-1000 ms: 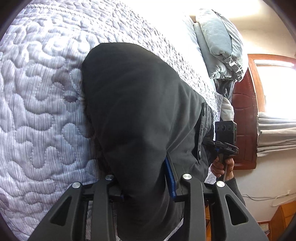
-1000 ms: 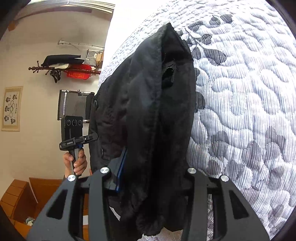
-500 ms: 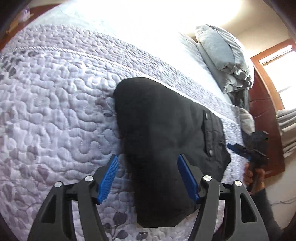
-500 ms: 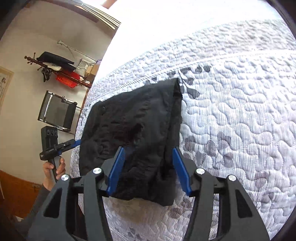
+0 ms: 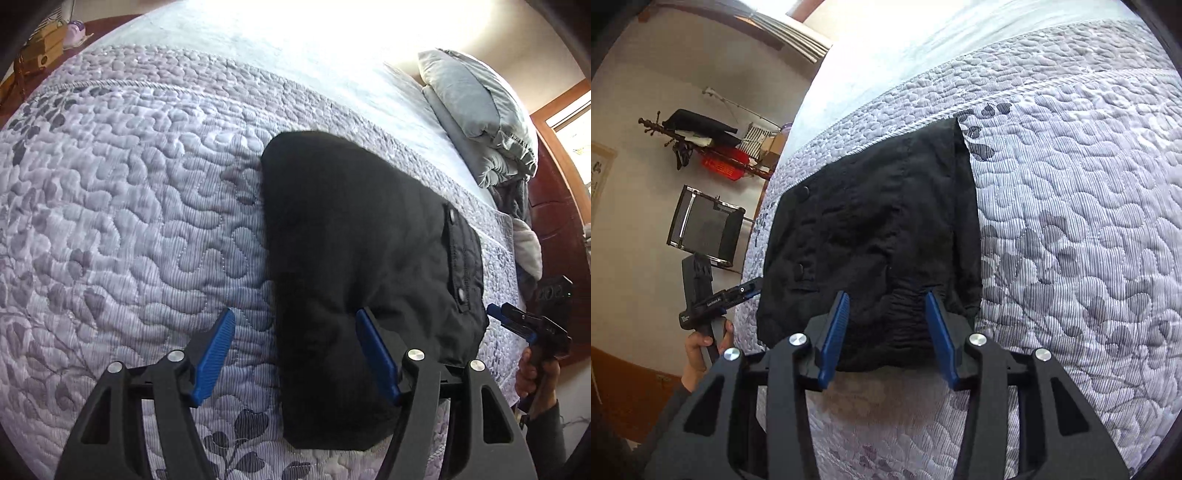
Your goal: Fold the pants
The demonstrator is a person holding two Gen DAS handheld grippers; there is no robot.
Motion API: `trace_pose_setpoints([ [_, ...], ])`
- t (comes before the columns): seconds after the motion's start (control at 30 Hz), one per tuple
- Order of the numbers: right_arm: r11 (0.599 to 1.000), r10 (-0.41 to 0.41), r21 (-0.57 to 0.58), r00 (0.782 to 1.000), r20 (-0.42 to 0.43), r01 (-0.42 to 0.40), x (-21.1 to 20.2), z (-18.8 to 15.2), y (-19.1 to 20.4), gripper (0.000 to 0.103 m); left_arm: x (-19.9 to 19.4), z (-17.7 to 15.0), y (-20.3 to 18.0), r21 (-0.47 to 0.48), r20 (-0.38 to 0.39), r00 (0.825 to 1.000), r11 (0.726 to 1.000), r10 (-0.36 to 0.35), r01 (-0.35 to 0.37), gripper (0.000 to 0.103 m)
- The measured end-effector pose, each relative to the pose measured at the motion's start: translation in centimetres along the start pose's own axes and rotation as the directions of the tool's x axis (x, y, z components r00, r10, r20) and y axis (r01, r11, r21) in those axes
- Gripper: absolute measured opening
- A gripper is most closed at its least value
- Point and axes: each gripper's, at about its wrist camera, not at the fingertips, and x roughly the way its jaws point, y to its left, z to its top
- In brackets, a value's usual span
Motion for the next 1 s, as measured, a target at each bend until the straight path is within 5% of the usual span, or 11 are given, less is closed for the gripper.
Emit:
trace_pose_setpoints([
  [0.1,0.999,-0.038,-0.002,0.996,0.075,0.038,-2.8,-1.7,1.8,0.063,-4.6,-1.3,-0.5,-0.001,0.098,0.995,1.0,0.017,-0.017,0.087],
  [0.27,0.993,-0.111,-0.022,0.976,0.188,0.117,-7.1,-6.4,5.6,0.076,-12.3,-5.2,-3.5,0.044,0.242,0.97,0.998,0.029,-0.041,0.099],
  [0.47,0.968,-0.235,-0.026,0.94,0.249,0.249,-10.8,-12.4,10.5,0.09,-18.8,-10.7,-7.2,0.062,0.338,0.931,0.984,0.136,-0.166,0.099],
  [0.57,0.933,-0.319,-0.065,0.896,0.31,0.354,-13.9,-16.2,14.6,0.094,-22.0,-14.0,-9.1,0.072,0.391,0.898,0.967,0.2,-0.246,0.099],
  [0.73,0.838,-0.407,-0.158,0.791,0.457,0.522,-18.9,-22.5,21.7,0.099,-27.1,-19.7,-13.4,0.093,0.519,0.803,0.915,0.292,-0.393,0.099],
  [0.9,0.759,-0.427,-0.187,0.693,0.581,0.624,-22.8,-28.9,26.5,0.1,-31.6,-24.5,-16.9,0.117,0.587,0.763,0.904,0.272,-0.411,0.099],
  [1.0,0.731,-0.438,-0.184,0.658,0.612,0.657,-24.2,-31.5,28.3,0.1,-33.7,-27.0,-18.5,0.137,0.592,0.763,0.901,0.258,-0.411,0.099],
])
